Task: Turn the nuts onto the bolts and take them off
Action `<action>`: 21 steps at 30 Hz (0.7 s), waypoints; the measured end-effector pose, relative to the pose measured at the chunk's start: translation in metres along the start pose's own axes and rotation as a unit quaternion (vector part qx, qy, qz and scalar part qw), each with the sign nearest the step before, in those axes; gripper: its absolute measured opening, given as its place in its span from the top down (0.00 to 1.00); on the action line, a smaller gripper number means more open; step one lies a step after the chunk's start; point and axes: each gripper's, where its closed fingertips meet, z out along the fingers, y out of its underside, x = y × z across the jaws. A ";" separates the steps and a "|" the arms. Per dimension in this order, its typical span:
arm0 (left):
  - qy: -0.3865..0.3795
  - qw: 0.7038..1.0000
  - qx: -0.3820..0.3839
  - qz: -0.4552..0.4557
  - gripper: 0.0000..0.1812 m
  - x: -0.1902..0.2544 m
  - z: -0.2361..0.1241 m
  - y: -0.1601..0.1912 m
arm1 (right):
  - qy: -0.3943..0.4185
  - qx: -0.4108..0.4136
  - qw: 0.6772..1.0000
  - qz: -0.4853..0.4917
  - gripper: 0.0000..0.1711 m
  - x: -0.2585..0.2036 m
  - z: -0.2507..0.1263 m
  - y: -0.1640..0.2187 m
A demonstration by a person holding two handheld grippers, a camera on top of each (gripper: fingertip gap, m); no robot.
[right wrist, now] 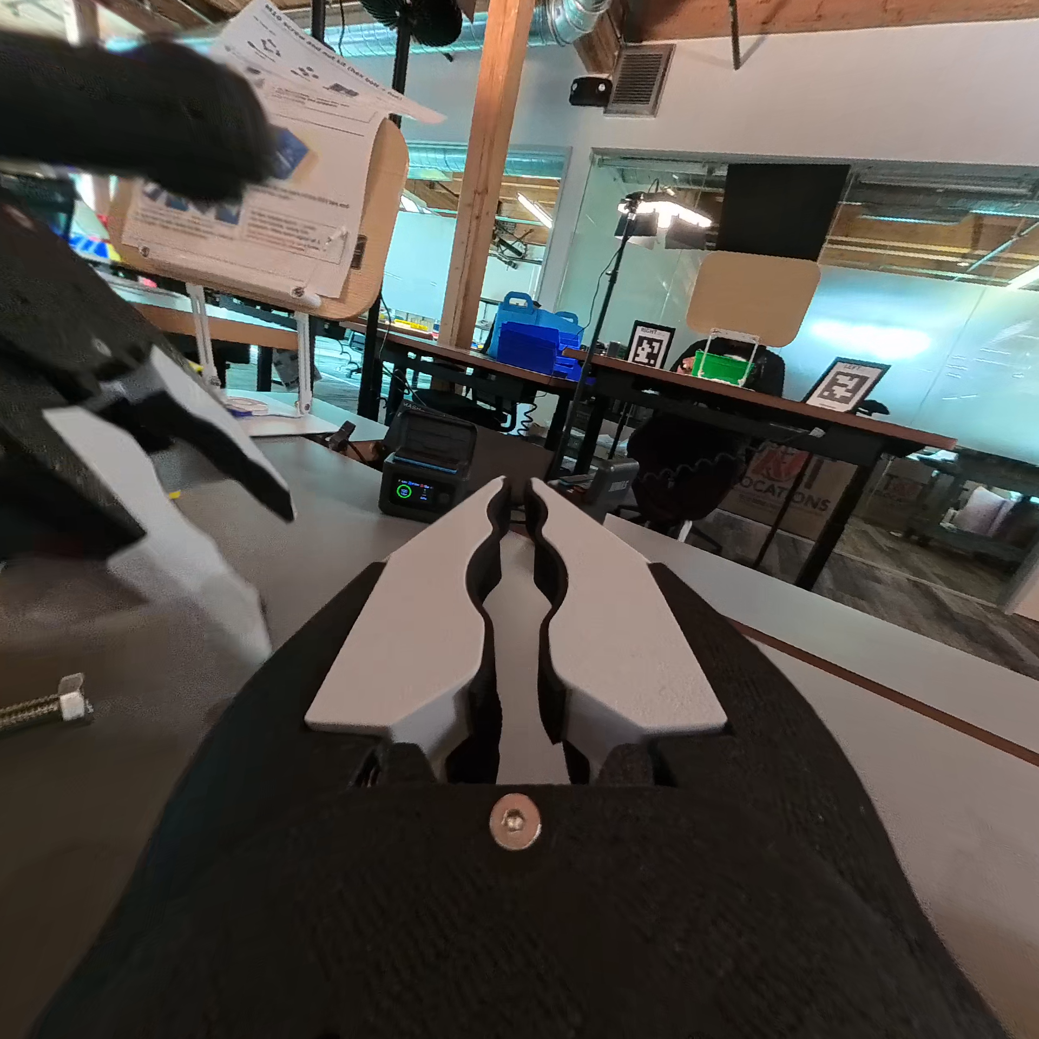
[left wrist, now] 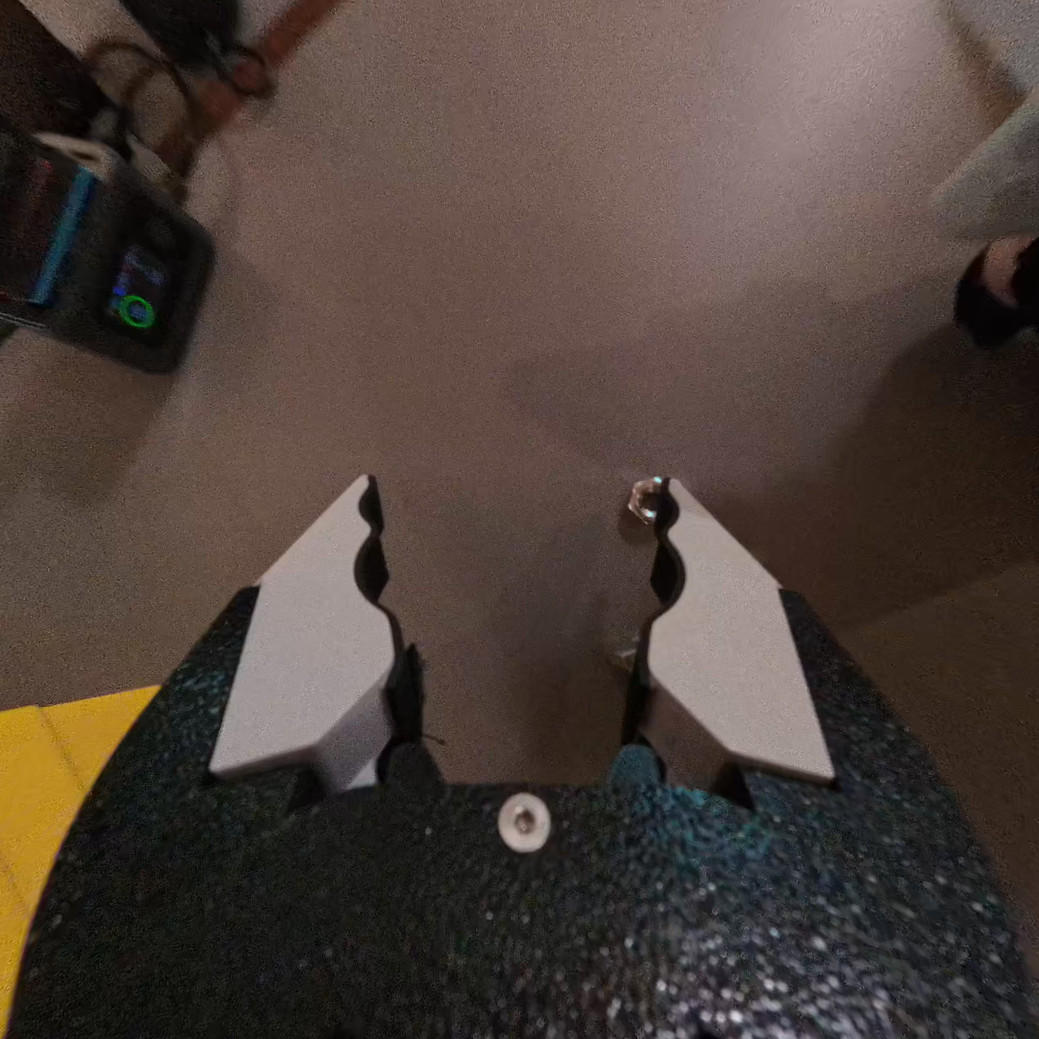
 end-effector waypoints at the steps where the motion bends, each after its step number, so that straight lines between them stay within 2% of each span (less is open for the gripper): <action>1: -0.007 0.998 0.056 -0.018 0.50 -0.007 -0.006 -0.009 | -0.003 -0.002 1.000 -0.003 0.99 -0.002 0.000 0.000; 3: -0.039 0.984 0.171 -0.034 0.64 -0.026 -0.021 -0.025 | -0.011 -0.004 1.000 -0.013 1.00 -0.006 0.001 0.001; 5: -0.085 0.959 0.271 -0.015 0.86 -0.043 -0.036 -0.032 | -0.020 -0.008 0.999 -0.028 1.00 -0.012 0.001 0.003; 7: -0.124 0.936 0.330 0.011 0.97 -0.053 -0.044 -0.027 | -0.028 -0.011 0.999 -0.045 1.00 -0.017 0.000 0.004; 8: -0.140 0.926 0.350 0.026 0.97 -0.055 -0.044 -0.023 | -0.036 -0.014 0.998 -0.050 1.00 -0.020 0.000 0.005; 9: -0.165 0.916 0.363 0.039 0.91 -0.061 -0.045 -0.020 | -0.055 -0.019 0.997 -0.051 1.00 -0.027 0.001 0.006; 10: -0.179 0.914 0.361 0.048 0.91 -0.065 -0.045 -0.021 | -0.076 -0.025 0.996 -0.048 1.00 -0.034 0.001 0.008; 11: -0.172 0.919 0.352 0.050 0.98 -0.065 -0.042 -0.021 | -0.092 -0.031 0.994 -0.051 1.00 -0.040 0.001 0.009; 15: -0.115 0.924 0.358 0.069 1.00 -0.045 -0.035 -0.025 | -0.187 -0.050 0.977 -0.093 1.00 -0.077 -0.004 0.015; 18: -0.114 0.916 0.374 0.088 1.00 -0.039 -0.040 -0.028 | -0.319 -0.074 0.934 -0.141 1.00 -0.121 -0.025 0.019; 21: -0.111 0.915 0.380 0.078 1.00 -0.041 -0.042 -0.027 | -0.432 -0.114 0.868 -0.216 0.95 -0.156 -0.048 0.024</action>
